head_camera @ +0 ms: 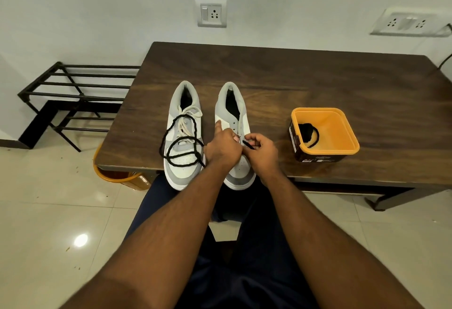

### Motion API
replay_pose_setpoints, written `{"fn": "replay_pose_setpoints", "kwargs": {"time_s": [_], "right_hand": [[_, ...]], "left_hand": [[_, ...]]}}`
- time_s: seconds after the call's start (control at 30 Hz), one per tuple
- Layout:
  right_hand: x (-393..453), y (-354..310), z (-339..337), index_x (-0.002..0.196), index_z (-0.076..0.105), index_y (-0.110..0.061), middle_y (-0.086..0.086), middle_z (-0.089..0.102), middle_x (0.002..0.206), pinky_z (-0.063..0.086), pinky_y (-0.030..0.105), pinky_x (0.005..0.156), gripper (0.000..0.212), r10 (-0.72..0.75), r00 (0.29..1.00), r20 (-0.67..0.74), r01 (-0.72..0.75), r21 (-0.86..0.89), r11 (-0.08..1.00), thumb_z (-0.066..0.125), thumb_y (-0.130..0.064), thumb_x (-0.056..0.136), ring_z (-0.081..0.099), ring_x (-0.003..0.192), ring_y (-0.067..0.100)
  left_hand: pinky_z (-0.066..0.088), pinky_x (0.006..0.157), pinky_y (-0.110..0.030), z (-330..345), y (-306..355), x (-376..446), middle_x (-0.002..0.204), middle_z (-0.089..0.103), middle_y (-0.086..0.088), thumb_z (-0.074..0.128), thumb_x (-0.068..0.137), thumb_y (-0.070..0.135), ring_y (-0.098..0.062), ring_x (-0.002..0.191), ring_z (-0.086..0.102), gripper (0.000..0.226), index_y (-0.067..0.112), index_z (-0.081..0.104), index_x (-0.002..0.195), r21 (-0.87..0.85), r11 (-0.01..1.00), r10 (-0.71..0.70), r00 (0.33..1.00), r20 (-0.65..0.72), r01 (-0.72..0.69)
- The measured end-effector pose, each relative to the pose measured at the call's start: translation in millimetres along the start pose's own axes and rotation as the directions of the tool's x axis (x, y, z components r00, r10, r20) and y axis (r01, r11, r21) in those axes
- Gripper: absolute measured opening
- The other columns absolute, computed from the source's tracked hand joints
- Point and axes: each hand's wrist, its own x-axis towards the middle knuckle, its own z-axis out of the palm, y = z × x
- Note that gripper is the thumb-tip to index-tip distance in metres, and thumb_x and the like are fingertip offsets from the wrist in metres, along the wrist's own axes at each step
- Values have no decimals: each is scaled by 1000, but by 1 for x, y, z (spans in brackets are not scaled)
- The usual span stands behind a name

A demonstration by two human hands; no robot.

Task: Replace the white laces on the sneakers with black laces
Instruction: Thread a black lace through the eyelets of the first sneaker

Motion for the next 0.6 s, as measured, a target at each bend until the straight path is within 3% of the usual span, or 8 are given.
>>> {"fn": "replay_pose_setpoints", "kwargs": {"time_s": [0.13,0.27,0.33,0.4,0.5,0.6], "right_hand": [[0,1,0,102,67,-19,-2,68,94,55,32,86,30,11,1000,15,-11,18,1000,79,-12,75,65,93,15],[0,0,1,102,66,-18,-2,67,93,55,30,85,31,19,1000,21,-19,21,1000,81,-13,75,64,91,13],[0,0,1,101,66,-19,-5,65,89,55,30,84,32,7,1000,16,-8,21,1000,82,-13,74,63,87,11],[-1,0,1,102,66,-18,-8,64,86,55,29,83,34,-6,1000,15,6,15,1000,83,-14,73,61,84,9],[0,0,1,104,66,-16,-6,61,85,54,29,83,36,-4,1000,22,4,-11,1000,84,-16,73,58,81,10],[2,0,0,105,66,-15,-6,59,82,53,30,82,37,-8,1000,29,8,-22,1000,84,-17,73,57,79,11]], "left_hand": [[44,93,-42,2,-1,1,163,13,6,49,94,25,-30,113,59,24,18,61,114,-31,999,-8,1000,-13,7],[45,94,-40,0,-8,5,162,18,10,57,90,21,-24,118,57,13,20,65,100,-133,991,-1,1000,-13,-1],[47,90,-38,0,-10,8,153,37,5,55,90,19,-25,113,59,11,18,64,97,-172,985,-17,998,-67,5],[47,82,-36,0,-10,9,126,59,-3,49,93,20,-28,102,61,15,15,62,99,-272,961,-96,986,-139,56],[51,82,-37,-4,-7,14,105,65,-7,44,94,22,-30,93,61,20,15,62,98,-469,871,-231,965,-125,148],[56,86,-46,-22,2,31,110,62,-12,42,92,18,-29,89,63,20,15,61,97,-720,676,-307,948,-82,156]]}}
